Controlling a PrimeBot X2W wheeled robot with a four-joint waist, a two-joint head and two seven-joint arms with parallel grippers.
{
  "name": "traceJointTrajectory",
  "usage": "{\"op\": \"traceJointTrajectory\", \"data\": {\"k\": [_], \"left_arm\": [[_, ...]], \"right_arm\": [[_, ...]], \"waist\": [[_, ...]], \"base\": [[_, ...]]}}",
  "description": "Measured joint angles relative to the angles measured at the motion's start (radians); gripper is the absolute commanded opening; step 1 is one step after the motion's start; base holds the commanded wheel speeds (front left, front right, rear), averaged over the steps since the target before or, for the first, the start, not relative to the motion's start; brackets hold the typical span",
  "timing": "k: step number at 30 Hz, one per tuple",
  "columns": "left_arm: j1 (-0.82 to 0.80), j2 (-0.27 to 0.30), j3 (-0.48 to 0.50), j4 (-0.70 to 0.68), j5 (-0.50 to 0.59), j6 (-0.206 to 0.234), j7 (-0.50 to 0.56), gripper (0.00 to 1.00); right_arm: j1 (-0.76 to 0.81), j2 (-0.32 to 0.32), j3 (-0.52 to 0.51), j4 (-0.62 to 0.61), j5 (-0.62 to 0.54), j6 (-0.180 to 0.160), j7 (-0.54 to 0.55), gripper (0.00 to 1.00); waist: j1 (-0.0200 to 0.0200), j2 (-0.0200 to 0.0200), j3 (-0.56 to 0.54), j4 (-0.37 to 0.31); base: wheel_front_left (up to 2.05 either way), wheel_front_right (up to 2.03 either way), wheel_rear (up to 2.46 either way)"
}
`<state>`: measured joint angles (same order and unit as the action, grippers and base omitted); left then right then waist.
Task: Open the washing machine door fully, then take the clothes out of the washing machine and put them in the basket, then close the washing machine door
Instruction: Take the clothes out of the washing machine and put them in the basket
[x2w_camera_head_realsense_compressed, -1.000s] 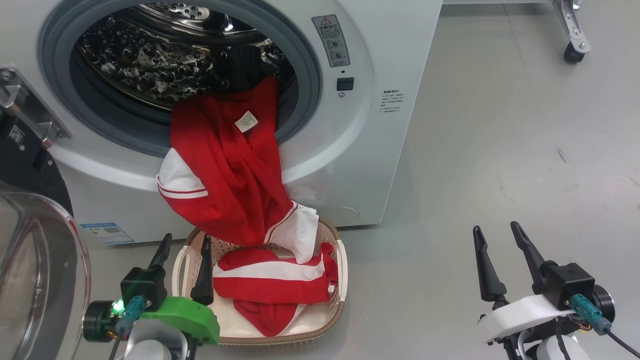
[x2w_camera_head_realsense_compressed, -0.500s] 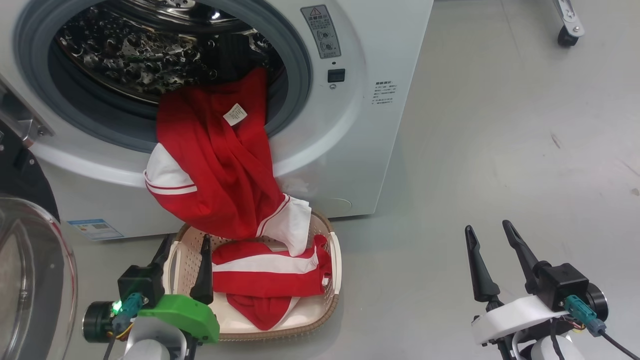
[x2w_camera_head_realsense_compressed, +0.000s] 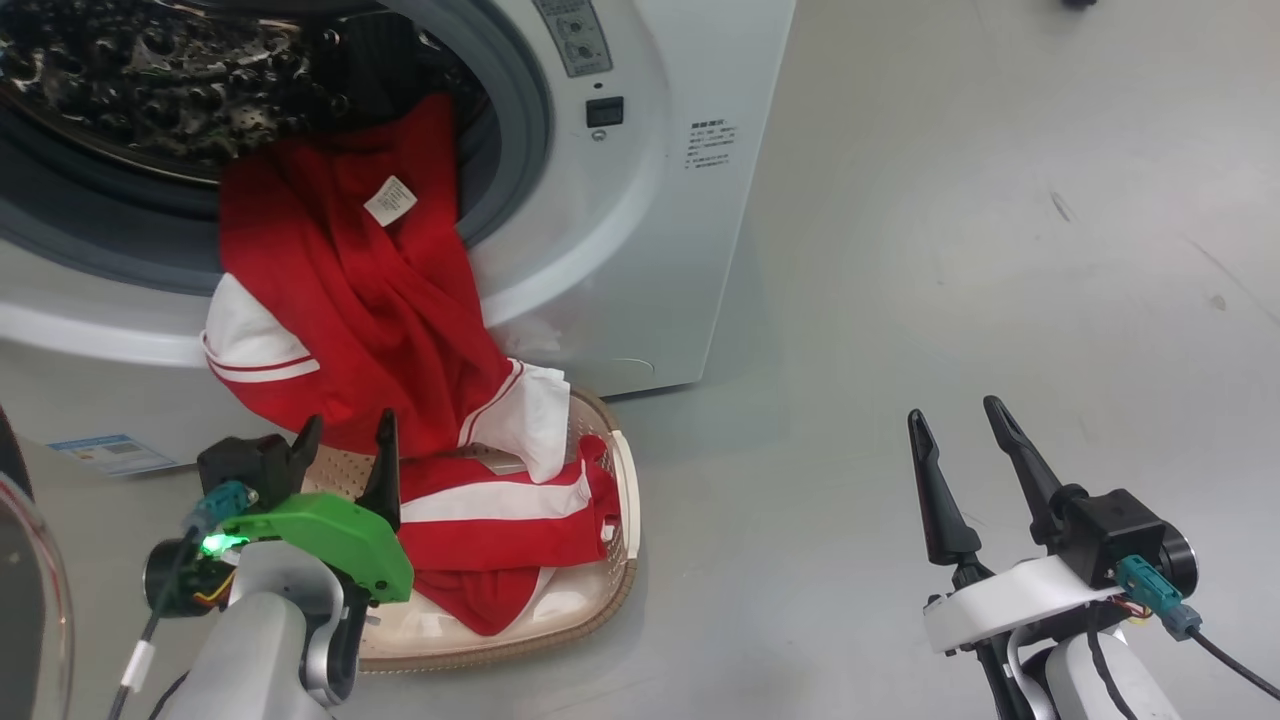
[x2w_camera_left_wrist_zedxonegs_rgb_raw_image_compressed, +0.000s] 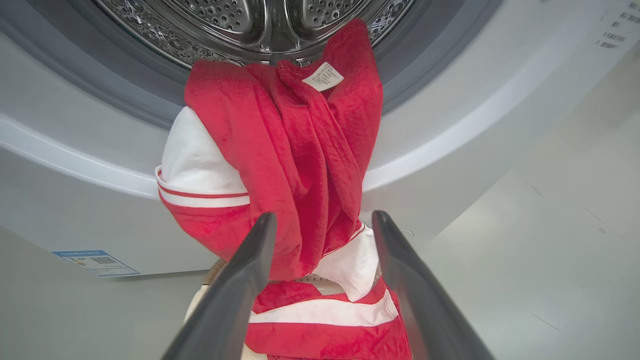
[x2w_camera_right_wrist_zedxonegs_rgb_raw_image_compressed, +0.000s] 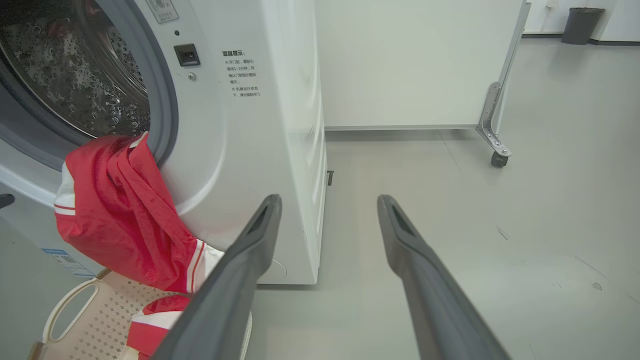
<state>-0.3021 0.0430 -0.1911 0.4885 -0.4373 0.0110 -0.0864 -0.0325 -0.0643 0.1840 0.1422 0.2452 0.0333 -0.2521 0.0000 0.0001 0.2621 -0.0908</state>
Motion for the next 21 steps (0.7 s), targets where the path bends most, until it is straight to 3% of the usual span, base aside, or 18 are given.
{"op": "traceJointTrajectory", "data": {"k": [21], "left_arm": [[-0.232, 0.135, 0.094, 0.218, -0.038, -0.008, 0.149, 1.0]], "right_arm": [[-0.069, 0.012, 0.015, 0.013, 0.039, 0.001, 0.0, 1.0]], "waist": [[0.0, 0.0, 0.133, -0.175]], "base": [[0.0, 0.0, 0.0]]}}
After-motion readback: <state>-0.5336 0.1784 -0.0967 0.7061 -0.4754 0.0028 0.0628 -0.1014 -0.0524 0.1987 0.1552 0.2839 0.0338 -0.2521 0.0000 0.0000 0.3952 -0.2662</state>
